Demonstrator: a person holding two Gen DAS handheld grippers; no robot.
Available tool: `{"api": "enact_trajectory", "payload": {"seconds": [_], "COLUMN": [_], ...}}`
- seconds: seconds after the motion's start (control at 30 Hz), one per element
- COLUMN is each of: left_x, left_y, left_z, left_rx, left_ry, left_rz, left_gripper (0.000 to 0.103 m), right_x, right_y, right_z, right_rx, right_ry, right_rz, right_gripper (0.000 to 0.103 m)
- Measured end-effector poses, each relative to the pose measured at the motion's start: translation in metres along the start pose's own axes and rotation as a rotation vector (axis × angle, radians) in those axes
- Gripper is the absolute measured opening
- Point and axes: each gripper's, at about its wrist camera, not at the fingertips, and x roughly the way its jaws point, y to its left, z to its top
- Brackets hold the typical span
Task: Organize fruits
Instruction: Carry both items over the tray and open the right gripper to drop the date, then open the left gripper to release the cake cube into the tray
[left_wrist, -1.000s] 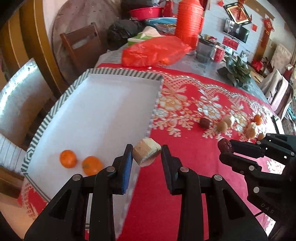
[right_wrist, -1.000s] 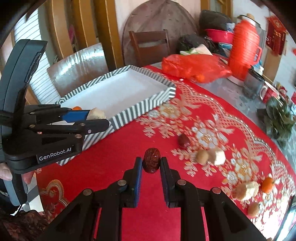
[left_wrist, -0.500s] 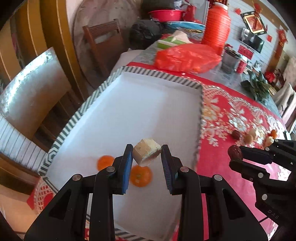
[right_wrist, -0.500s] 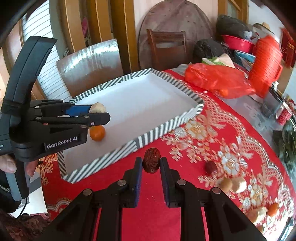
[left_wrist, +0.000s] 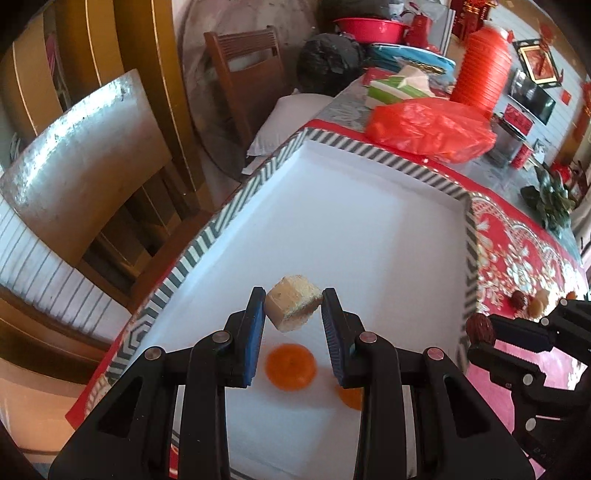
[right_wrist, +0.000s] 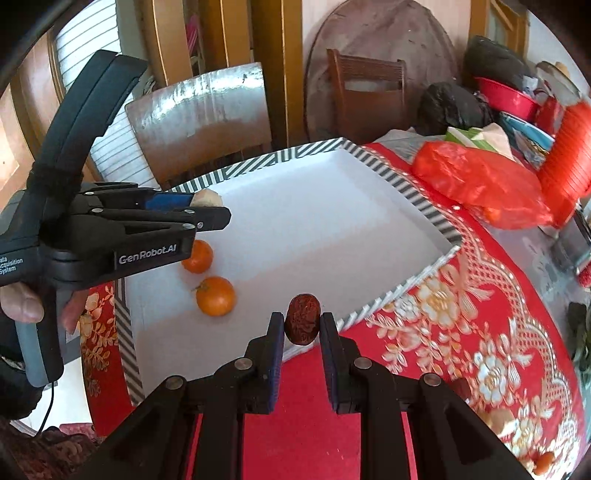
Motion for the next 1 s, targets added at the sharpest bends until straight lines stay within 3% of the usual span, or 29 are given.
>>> {"api": "enact_trajectory", "payload": {"seconds": [0.63,1.0], "left_x": [0.032,0.040], "left_y": [0.012,0.015], "left_z": [0.006,0.003], "left_rx": [-0.029,-0.063], "left_ry": [0.054,0.096], "left_rz": [0.017,0.006], "left_gripper": [0.030,0.030], "right_x": [0.041,0.036], "right_y": [0.002,-0.006], "right_z": [0.016,0.012], "right_rx": [-0.025,0.018], "right_ry": [0.051,0.041], "right_rz": [0.049,0.069], "right_gripper": [0.019,0.019]}}
